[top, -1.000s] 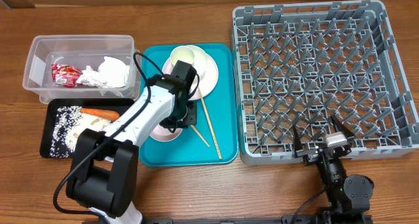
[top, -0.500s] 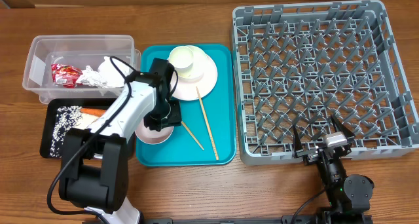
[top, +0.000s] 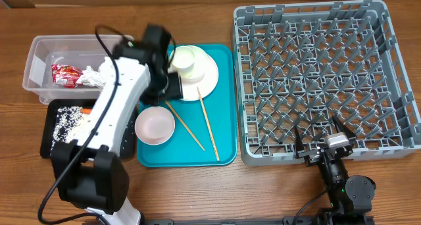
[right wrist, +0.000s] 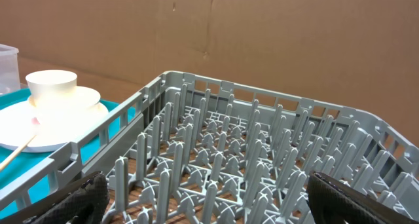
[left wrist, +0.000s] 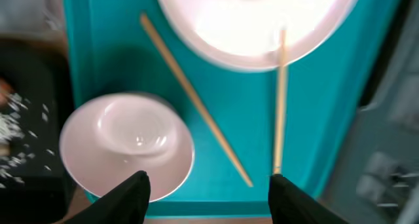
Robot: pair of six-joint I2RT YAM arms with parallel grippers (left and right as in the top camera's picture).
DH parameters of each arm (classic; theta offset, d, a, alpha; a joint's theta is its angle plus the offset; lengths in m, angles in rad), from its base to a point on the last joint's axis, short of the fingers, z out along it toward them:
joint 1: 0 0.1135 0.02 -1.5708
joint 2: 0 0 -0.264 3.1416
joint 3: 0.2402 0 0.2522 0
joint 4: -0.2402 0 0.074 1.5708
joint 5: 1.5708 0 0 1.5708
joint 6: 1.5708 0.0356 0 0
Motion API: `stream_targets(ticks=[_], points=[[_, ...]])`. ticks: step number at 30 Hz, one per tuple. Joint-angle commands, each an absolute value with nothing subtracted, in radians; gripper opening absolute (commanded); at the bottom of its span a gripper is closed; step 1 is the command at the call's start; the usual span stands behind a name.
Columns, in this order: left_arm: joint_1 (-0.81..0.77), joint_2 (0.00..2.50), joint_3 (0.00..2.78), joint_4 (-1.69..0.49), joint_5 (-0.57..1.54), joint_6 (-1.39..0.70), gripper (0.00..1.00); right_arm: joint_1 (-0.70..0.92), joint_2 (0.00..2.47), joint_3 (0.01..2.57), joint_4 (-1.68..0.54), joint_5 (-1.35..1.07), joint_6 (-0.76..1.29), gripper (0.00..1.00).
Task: Sort waste into correct bins and load items into the dishwasher
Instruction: 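Reach the left gripper to the white cup on the plate and grasp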
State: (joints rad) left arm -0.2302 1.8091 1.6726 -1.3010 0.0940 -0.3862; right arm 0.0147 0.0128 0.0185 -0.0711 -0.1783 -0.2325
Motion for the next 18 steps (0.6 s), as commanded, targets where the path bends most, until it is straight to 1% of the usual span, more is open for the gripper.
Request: stream_targets(ticks=[1, 4, 6, 7, 8, 11, 13, 18], points=[[-0.232, 1.810, 1.846, -1.356, 0.105, -0.377, 0.61, 0.019, 0.005, 0.008, -0.066, -0.173, -0.225, 1.00], [-0.232, 1.810, 1.958, -1.402, 0.106, -0.377, 0.64, 0.019, 0.005, 0.008, -0.065, -0.173, -0.225, 1.00], [-0.232, 1.810, 2.003, -1.414, 0.106, -0.378, 0.88, 0.019, 0.005, 0.008, -0.065, -0.178, -0.225, 1.00], [-0.232, 1.810, 2.015, -1.414, 0.106, -0.378, 0.96, 0.019, 0.005, 0.008, -0.061, -0.194, -0.225, 1.00], [-0.232, 1.810, 2.019, -1.414, 0.106, -0.378, 1.00, 0.019, 0.005, 0.008, -0.060, -0.210, -0.225, 1.00], [-0.232, 1.810, 2.018, -1.422, 0.105, -0.377, 1.00, 0.019, 0.005, 0.008, -0.043, -0.300, -0.209, 1.00], [-0.232, 1.810, 2.018, -1.433, 0.101, -0.377, 1.00, 0.019, 0.005, 0.009, -0.030, -0.316, -0.119, 1.00], [-0.232, 1.810, 2.018, -1.425, 0.101, -0.377, 1.00, 0.019, 0.005, 0.017, -0.013, -0.320, 0.015, 1.00]])
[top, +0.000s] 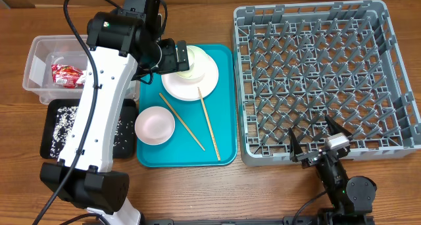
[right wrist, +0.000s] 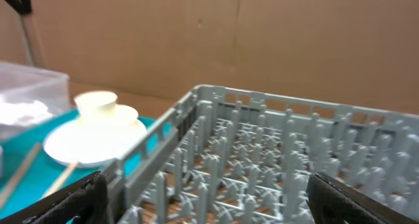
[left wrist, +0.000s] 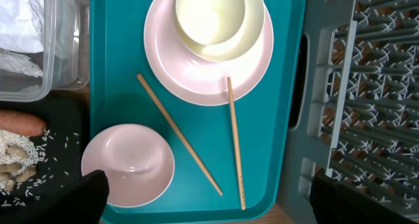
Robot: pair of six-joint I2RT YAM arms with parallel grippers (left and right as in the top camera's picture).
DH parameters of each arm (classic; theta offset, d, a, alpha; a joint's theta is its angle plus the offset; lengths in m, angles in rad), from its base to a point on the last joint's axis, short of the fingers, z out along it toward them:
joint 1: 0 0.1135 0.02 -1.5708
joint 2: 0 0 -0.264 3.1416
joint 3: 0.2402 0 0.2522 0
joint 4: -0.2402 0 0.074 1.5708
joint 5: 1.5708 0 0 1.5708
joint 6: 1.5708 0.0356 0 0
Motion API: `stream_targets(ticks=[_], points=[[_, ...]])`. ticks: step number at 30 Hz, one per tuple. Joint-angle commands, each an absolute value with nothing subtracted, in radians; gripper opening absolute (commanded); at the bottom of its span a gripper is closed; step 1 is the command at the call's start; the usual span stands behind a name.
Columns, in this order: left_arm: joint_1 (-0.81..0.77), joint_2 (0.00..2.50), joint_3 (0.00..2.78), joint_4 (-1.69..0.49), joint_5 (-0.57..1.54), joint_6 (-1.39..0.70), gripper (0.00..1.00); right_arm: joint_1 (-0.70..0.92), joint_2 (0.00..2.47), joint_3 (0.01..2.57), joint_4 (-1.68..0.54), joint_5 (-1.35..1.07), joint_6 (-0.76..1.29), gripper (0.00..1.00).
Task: Sort waste into correct bins and load items into the dishwasher
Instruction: 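Reach the left gripper to the white cup on the plate and grasp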
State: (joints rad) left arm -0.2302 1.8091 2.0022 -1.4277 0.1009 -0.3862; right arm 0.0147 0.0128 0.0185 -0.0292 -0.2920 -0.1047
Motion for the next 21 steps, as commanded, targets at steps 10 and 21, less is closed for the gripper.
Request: stream_targets(ticks=[10, 21], points=[[-0.238, 1.811, 2.015, -1.378, 0.094, -0.377, 0.94, 0.019, 0.007, 0.017, -0.077, -0.324, 0.062, 1.00], [-0.239, 1.813, 1.998, -1.294, 0.036, -0.382, 0.84, 0.019, 0.018, 0.179, -0.207, -0.286, 0.214, 1.00]])
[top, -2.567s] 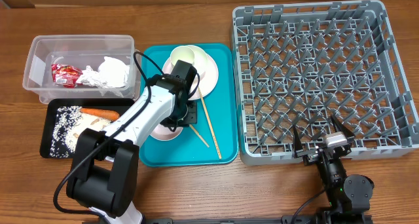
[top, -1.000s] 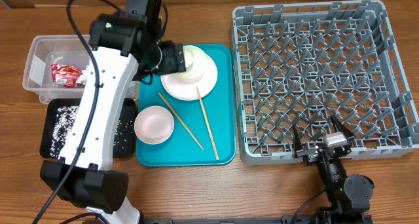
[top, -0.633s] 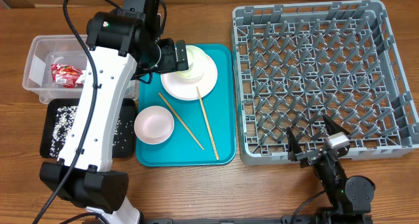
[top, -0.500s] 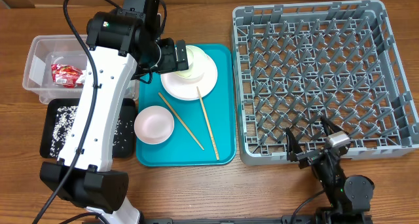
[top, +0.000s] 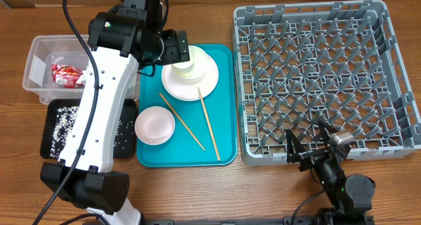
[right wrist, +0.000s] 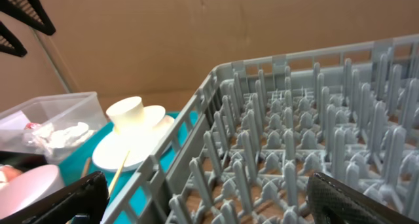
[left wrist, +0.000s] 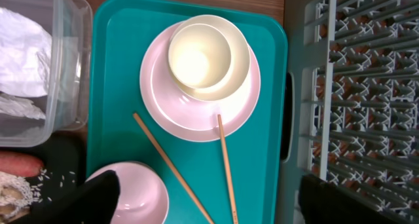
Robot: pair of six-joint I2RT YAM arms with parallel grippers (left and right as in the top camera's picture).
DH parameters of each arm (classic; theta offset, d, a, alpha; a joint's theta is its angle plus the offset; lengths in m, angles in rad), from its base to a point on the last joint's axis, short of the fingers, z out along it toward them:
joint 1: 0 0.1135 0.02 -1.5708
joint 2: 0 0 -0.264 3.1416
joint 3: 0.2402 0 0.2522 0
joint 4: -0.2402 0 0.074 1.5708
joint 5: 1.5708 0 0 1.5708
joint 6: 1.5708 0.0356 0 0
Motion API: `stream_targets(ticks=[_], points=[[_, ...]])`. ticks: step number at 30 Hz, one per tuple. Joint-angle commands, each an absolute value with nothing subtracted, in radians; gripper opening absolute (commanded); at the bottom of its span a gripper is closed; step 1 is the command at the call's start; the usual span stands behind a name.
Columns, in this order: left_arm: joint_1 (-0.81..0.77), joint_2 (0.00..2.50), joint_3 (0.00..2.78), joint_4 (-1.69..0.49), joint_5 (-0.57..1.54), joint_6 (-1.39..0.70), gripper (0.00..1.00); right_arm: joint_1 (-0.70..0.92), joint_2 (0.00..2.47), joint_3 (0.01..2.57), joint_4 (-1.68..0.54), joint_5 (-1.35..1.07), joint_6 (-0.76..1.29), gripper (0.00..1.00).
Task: Sort waste into correct bins and load items into the dishwasher
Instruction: 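Reach the left gripper to the white cup on the plate and grasp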
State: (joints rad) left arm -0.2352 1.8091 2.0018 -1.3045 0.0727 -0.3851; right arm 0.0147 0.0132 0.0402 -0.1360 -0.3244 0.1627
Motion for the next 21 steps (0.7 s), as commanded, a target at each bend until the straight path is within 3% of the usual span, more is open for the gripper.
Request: stream_targets(ticks=[1, 6, 9, 11, 16, 21], points=[[-0.239, 1.816, 1.998, -1.290, 0.035, -0.383, 0.82, 0.019, 0.026, 0.216, -0.242, -0.278, 0.214, 1.00], [-0.239, 1.863, 1.998, -1.243, 0.015, -0.405, 0.78, 0.019, 0.144, 0.488, -0.505, -0.282, 0.215, 1.00], [-0.239, 1.909, 1.998, -1.213, 0.022, -0.421, 0.67, 0.019, 0.233, 0.621, -0.637, -0.282, 0.214, 1.00], [-0.240, 1.950, 1.998, -1.185, 0.023, -0.427, 0.66, 0.019, 0.292, 0.681, -0.702, -0.305, 0.214, 1.00], [-0.228, 2.072, 1.998, -1.109, 0.012, -0.442, 0.59, 0.019, 0.391, 0.708, -0.720, -0.491, 0.214, 1.00], [-0.197, 2.157, 1.998, -1.066, 0.012, -0.463, 0.58, 0.019, 0.442, 0.708, -0.698, -0.488, 0.214, 1.00]])
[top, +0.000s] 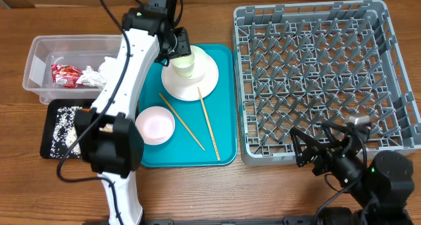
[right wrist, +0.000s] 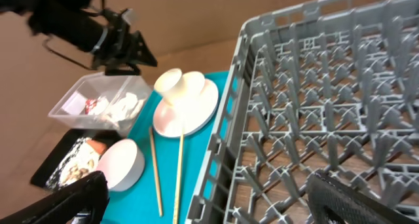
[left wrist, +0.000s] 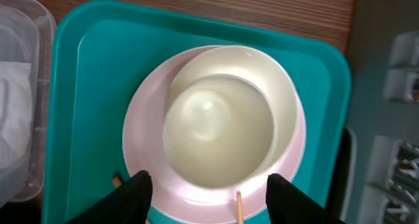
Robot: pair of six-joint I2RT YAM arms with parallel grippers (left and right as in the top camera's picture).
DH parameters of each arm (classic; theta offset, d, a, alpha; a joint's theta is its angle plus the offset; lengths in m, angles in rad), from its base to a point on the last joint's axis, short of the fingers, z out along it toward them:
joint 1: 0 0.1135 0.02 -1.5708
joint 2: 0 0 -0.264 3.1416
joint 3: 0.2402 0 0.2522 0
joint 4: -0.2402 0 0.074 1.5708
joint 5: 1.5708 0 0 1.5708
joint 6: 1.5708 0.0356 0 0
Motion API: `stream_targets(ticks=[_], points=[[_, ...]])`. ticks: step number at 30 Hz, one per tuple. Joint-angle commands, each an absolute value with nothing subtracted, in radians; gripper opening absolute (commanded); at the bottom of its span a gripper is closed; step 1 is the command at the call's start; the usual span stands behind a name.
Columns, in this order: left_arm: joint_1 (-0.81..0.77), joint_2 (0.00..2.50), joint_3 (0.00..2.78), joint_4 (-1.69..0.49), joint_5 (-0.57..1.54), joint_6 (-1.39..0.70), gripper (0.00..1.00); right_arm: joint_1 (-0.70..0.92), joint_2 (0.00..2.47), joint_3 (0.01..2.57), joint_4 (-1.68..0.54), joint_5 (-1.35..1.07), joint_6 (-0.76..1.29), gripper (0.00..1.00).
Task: Sort waste into correct bins and load items into the dishwasher
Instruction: 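Reach the left gripper to the white cup on the plate and grasp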
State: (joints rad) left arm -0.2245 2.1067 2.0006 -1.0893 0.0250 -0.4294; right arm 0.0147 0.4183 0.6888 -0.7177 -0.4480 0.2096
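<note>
A cream cup [top: 184, 59] stands on a pink plate [top: 197, 81] at the back of the teal tray [top: 223, 143]. My left gripper [top: 176, 47] hangs open just above the cup [left wrist: 219, 129], its fingertips [left wrist: 141, 198] spread over the plate [left wrist: 134, 149]. A pink bowl [top: 155, 125] and two chopsticks [top: 185, 125] lie nearer the tray's front. The grey dish rack [top: 316, 74] on the right holds nothing. My right gripper [top: 323, 151] is open at the rack's front edge [right wrist: 314, 99], holding nothing.
A clear bin [top: 39, 54] with wrappers sits at the far left. In front of it a black tray [top: 49, 129] holds rice and food scraps. The right wrist view takes in the bowl [right wrist: 121, 162] and chopsticks [right wrist: 180, 165] beside the rack.
My left gripper has come down and closer over the cup, which now fills its view. The right arm has lifted and looks down on the rack and tray from higher.
My left gripper, open throughout, was first low over the pink bowl and chopsticks. Then it stood high over the whole tray, then over the cup and plate, and now close above the cup. The right gripper stayed open at the rack's front, rising bit by bit.
</note>
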Motion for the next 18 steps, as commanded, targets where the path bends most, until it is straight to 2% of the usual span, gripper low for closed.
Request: stream_targets(ticks=[1, 13, 16, 18], points=[[-0.190, 2.172, 1.998, -1.058, 0.012, -0.474, 0.58, 0.019, 0.450, 0.708, -0.690, -0.488, 0.214, 1.00], [-0.165, 2.238, 1.998, -0.993, 0.020, -0.484, 0.57, 0.019, 0.582, 0.708, -0.667, -0.488, 0.214, 1.00], [-0.165, 2.245, 1.998, -0.995, 0.038, -0.484, 0.38, 0.019, 0.607, 0.708, -0.668, -0.490, 0.214, 1.00], [-0.165, 2.246, 1.998, -0.994, 0.058, -0.484, 0.30, 0.019, 0.616, 0.708, -0.668, -0.497, 0.215, 1.00]])
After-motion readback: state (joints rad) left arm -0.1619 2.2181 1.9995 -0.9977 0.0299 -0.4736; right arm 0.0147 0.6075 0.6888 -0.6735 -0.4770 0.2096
